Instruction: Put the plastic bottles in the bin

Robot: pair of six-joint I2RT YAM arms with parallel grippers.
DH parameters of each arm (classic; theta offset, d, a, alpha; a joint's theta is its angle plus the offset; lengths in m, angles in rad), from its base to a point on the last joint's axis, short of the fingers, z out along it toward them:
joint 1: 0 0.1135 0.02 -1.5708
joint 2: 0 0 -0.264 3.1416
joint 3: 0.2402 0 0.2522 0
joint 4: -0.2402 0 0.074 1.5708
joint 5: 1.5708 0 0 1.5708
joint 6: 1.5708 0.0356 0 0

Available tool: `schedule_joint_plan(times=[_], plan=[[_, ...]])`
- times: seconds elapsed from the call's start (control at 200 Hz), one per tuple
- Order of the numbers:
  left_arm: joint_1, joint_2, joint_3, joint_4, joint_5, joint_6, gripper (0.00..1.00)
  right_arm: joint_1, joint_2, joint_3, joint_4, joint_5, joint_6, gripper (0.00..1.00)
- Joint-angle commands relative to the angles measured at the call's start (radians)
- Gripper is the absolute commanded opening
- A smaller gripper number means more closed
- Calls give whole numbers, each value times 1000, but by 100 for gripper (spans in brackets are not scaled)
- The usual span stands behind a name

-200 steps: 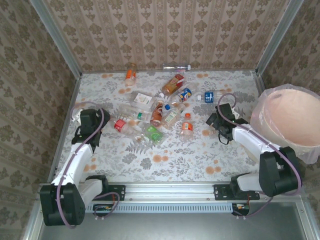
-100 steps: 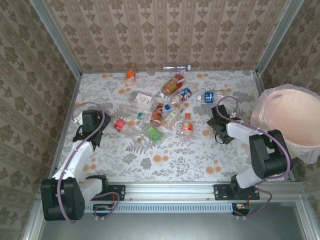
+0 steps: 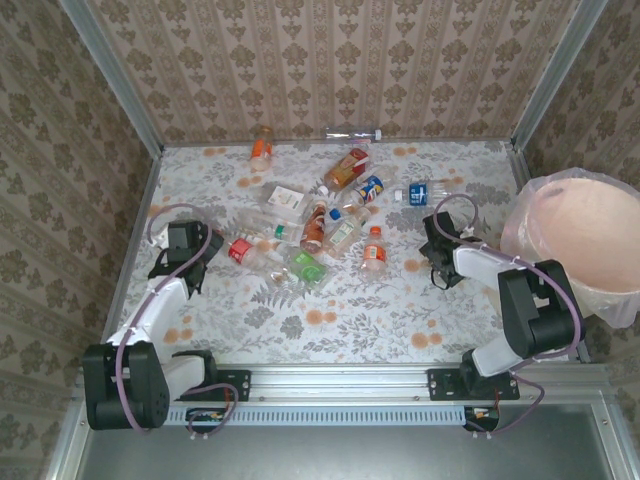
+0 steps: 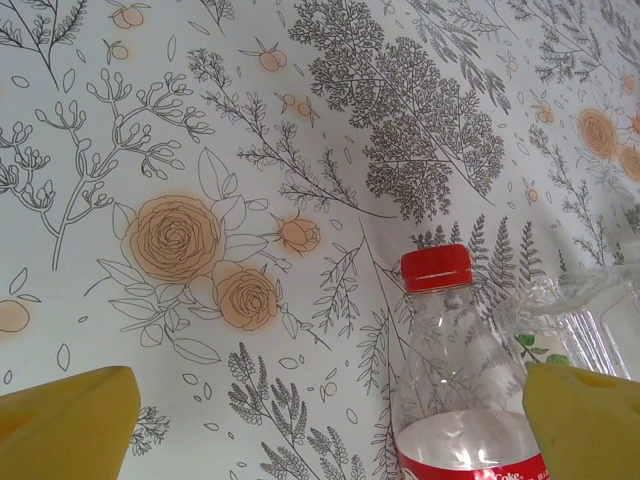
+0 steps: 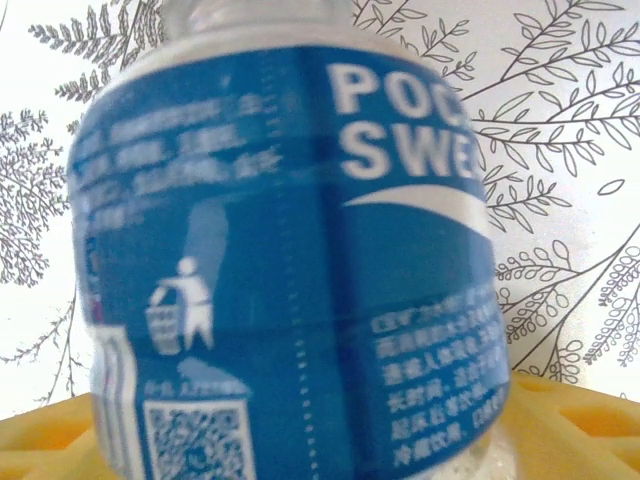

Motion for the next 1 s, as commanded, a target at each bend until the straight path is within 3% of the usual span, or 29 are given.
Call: schedule_joint_plan(times=[0.0,0.18,0.37,0.665,0.78,0.995], plan=[[10,4,27,-13,-6,4,100,-3,-23,-43,128,-45,-47,70],[10,0,29,-14,-3,5,100,-3,-159,-113,250,-95,-166,61],[9,-2,36,-14,-3,8,100,6,-329,-107,278,-179,-407,60],[10,7,52,-10,12,1,100,9,-578,45,212,-317,-670,49],[9,10,61,-12,17,0,100,6,-625,161,140,-256,-739,49],[8,9,78,15,77,34,100,-11,-579,433,-119,-5,-843,45]])
